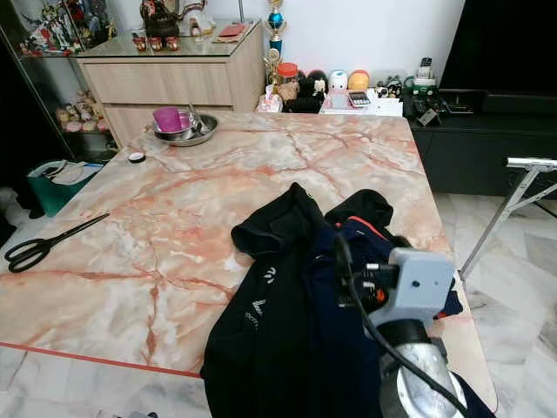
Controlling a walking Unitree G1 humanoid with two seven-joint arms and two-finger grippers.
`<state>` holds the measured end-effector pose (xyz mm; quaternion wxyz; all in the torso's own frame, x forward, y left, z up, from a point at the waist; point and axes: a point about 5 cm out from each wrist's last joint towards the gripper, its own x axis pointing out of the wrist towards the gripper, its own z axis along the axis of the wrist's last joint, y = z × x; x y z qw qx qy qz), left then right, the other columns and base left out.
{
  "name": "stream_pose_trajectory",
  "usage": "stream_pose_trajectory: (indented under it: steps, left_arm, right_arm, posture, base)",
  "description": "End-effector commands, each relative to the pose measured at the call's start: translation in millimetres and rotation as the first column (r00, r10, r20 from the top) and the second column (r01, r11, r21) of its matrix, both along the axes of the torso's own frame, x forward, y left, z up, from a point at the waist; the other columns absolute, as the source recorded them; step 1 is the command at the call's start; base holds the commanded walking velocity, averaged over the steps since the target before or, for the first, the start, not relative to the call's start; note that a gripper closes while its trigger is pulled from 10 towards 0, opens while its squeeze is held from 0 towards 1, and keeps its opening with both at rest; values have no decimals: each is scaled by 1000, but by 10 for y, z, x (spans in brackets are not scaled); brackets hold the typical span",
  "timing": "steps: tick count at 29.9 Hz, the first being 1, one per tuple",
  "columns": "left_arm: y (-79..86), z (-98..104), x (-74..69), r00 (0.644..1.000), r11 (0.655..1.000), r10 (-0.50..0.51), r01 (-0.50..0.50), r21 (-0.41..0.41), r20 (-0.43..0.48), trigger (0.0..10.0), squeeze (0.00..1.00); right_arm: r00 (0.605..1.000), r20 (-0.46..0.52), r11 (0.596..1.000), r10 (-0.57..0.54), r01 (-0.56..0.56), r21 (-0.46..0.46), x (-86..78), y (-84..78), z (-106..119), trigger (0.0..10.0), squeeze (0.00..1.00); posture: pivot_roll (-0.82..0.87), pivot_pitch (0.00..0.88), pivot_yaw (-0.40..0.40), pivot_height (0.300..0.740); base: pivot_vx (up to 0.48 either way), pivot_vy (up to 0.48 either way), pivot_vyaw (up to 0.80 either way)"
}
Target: Hang hanger
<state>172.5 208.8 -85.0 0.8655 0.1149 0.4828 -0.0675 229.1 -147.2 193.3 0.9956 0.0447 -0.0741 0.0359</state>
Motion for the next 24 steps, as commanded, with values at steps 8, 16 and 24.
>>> stream_pose_trajectory:
  steps: [8,16,24]
  left_arm:
    - [47,-5,-30,1000,1000,9,-8,11,-3,10000,0]
    - [90,-7,-58,1000,999,31,-31,18,0,10000,0]
    - [39,-25,-77,1000,1000,30,-30,5,-4,10000,0]
  right_arm:
    - [995,8,993,-98,99,-67,240,-206,-42,10000,0]
    - [997,-24,996,-79,78,-37,301,-119,-140,10000,0]
    - [997,-24,997,-69,68,-46,323,-89,-154,10000,0]
  posture:
    - [13,17,36,740]
    - [26,29,31,740]
    - [27,35,26,740]
  base:
    - [0,0,0]
    - [0,0,-188]
    - [0,0,-749]
